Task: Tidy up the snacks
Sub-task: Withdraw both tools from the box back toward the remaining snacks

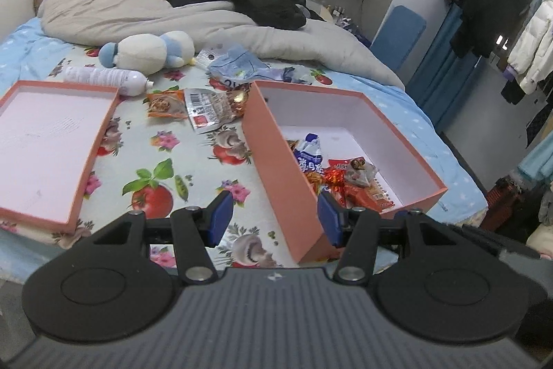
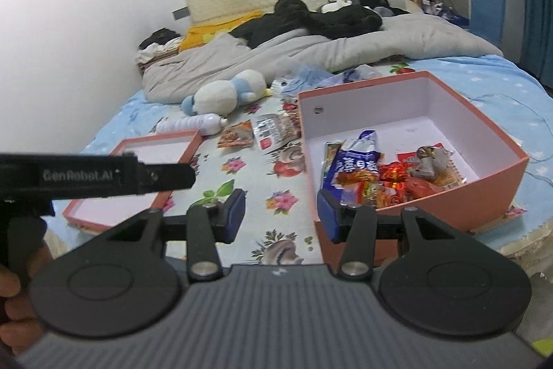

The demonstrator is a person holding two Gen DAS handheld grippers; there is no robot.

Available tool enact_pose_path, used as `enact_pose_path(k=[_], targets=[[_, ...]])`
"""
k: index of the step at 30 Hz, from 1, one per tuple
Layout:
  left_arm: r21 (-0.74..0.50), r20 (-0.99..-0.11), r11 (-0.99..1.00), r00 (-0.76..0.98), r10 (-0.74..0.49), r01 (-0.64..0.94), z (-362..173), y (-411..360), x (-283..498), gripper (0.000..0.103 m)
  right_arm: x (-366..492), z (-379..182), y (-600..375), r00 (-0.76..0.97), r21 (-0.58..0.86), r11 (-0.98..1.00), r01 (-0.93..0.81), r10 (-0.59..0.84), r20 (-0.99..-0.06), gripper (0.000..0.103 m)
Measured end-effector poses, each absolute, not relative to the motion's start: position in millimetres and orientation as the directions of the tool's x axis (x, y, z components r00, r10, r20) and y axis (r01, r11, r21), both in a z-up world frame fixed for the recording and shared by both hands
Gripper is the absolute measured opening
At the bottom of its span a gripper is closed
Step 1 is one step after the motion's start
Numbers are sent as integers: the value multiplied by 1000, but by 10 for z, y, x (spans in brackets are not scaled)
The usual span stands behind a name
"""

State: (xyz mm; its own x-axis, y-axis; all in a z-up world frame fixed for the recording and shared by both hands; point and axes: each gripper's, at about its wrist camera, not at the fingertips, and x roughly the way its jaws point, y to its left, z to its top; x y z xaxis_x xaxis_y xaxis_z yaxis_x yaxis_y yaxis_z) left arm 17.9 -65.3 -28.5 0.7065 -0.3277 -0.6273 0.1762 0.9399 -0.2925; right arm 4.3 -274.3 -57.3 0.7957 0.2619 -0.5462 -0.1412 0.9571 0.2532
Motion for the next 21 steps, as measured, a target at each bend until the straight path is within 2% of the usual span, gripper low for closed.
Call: enact_pose_path(k=[5, 11, 21], targets=[[-281, -628, 947, 716, -306, 159, -343, -551, 71, 60, 28, -621, -2709, 805, 232, 960, -155, 259, -534, 49], [-269, -638, 956, 722, -269, 118, -400, -492, 76, 60, 68, -848, -2664, 760, 227, 962, -153, 262, -595, 49], [-266, -683, 960, 687, -248, 83, -573, -404, 456, 60, 337, -855, -2576, 790, 205, 963, -175, 262, -554, 49]])
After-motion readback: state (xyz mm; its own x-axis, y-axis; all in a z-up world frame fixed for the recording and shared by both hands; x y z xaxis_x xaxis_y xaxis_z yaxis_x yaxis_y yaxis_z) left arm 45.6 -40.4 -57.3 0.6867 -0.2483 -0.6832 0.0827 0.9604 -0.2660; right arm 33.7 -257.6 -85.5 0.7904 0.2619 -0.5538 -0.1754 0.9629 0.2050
